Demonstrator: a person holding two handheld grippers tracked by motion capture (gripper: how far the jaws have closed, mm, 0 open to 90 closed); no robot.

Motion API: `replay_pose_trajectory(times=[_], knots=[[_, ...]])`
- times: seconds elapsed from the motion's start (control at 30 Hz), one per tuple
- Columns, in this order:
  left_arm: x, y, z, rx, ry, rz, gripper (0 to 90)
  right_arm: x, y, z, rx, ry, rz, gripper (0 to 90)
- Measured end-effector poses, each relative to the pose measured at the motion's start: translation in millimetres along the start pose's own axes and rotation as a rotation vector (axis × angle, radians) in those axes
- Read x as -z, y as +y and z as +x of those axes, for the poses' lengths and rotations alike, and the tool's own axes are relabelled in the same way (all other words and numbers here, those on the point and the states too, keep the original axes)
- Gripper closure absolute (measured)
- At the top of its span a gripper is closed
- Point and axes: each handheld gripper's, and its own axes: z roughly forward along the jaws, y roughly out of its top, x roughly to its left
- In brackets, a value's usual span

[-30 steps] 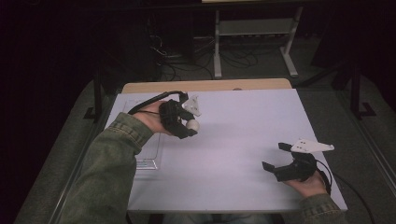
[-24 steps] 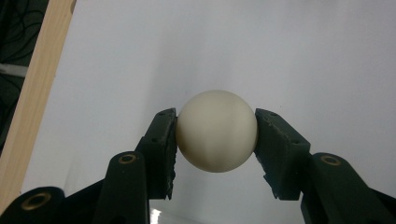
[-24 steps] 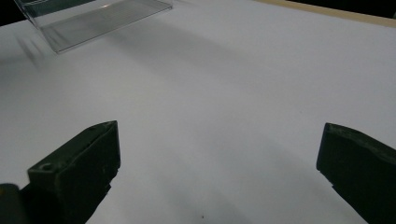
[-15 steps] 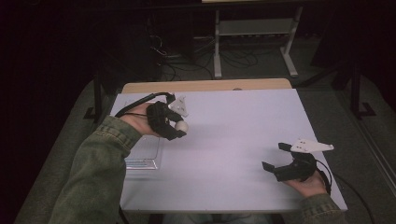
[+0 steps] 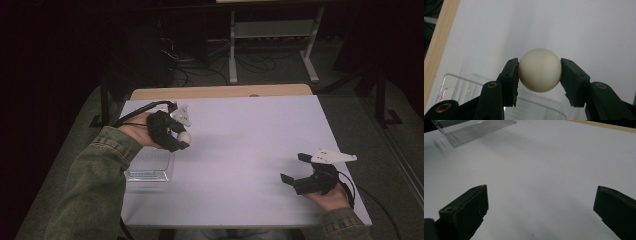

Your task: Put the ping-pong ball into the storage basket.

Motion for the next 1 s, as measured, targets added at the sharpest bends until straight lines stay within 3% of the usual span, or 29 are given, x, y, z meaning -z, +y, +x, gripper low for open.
replay_pose_trajectory(times=[0.33,0.7,1.0], knots=[[-6.2,-18.5,1.9,0.019,0.004,0.035,50.3,0.4,0.2,-0.2,-0.001,0.001,-0.001,0.0],[0.1,-41.5,4.9,0.052,0.003,0.091,50.3,0.5,0.3,-0.3,0.0,-0.001,-0.006,0.0],[1.5,-50.2,7.1,0.06,0.0,0.13,50.3,0.5,0.2,-0.1,-0.004,0.0,-0.007,0.0]])
